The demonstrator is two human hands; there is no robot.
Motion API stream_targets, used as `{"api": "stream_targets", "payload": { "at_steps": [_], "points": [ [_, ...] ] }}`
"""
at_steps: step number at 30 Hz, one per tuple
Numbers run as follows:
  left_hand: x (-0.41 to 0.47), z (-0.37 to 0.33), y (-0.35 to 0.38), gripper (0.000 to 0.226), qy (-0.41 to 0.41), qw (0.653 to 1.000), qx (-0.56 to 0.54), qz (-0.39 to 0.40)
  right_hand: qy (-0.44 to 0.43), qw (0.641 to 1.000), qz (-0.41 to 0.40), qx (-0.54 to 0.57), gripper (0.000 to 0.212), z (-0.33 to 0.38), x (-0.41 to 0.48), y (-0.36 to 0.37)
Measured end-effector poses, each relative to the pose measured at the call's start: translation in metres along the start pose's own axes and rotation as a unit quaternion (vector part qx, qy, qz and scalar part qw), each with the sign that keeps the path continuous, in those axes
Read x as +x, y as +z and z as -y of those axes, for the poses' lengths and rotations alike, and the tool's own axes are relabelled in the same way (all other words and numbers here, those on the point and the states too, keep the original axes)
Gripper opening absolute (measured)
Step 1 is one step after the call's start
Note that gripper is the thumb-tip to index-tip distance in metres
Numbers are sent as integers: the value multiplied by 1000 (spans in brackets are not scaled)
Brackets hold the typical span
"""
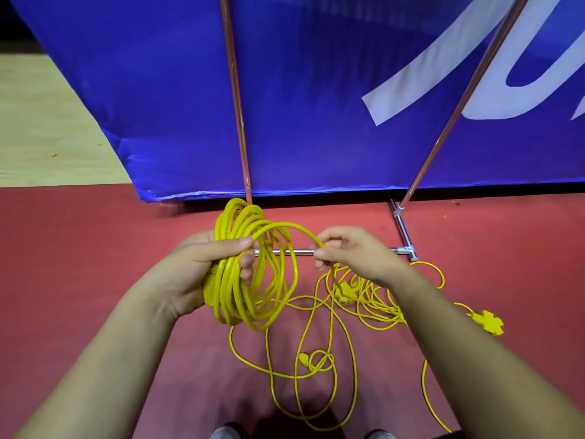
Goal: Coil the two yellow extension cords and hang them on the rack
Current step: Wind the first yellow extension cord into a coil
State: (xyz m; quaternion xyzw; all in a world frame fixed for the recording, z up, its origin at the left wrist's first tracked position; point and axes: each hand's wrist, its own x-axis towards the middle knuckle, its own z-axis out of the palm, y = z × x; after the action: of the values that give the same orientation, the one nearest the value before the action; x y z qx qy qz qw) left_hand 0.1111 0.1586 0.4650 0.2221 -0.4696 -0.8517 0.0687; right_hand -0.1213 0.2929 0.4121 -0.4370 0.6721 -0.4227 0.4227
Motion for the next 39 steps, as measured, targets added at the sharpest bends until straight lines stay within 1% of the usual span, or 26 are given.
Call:
{"api": "stream_targets", "payload": {
  "at_steps": [1,2,4,5,7,10,11,14,17,21,23,25,27,28,30,32,34,36,37,39],
  "points": [
    [-1,0,-1,29,-18,999,29,-3,-4,998,-37,58,7,3,0,0],
    [-1,0,-2,26,-38,998,51,-6,-14,993,-78,93,10,7,1,-1],
    [-1,3,0,26,-72,995,73,-4,-46,985,-134,98,14,17,4,0],
    [-1,5,1,27,-81,994,75,-2,-61,985,-140,79,15,21,6,2],
    [-1,7,3,27,-87,994,62,-14,-80,989,-123,27,17,31,5,9],
    [0,7,2,16,-82,995,38,-36,-123,989,-74,-33,18,46,1,24],
    [0,6,1,18,-83,996,31,-30,-143,987,-66,-41,20,50,0,29],
    [0,4,-2,41,-79,996,21,23,-187,978,-70,-55,22,58,-1,35],
    [0,5,0,44,-57,997,18,58,-192,977,-73,-54,22,55,-1,30],
    [1,7,5,35,-28,998,21,51,-135,990,-47,-12,21,44,1,29],
    [1,5,7,43,-20,1000,-2,22,-116,992,-39,-18,21,33,6,28],
    [0,3,6,46,-20,999,-37,-12,-100,994,-44,-29,17,20,11,24],
    [-2,1,7,44,-12,998,-53,-14,-80,991,-62,-86,10,6,14,20],
    [-3,0,8,43,-1,998,-56,-3,-61,988,-69,-127,10,-4,16,18],
    [-4,-1,7,35,31,996,-75,29,-5,976,-75,-205,18,-32,20,14],
    [-4,-3,6,24,73,989,-115,57,62,967,-71,-237,29,-60,22,9],
    [-3,-7,4,19,110,980,-156,62,99,973,-53,-200,40,-79,21,8],
    [0,-9,2,19,132,975,-177,39,120,983,-55,-128,41,-84,17,11],
    [1,-10,2,21,138,975,-175,24,128,986,-62,-88,36,-84,16,12],
    [3,-9,2,32,142,979,-149,-11,153,985,-82,22,18,-75,16,19]
  ]
}}
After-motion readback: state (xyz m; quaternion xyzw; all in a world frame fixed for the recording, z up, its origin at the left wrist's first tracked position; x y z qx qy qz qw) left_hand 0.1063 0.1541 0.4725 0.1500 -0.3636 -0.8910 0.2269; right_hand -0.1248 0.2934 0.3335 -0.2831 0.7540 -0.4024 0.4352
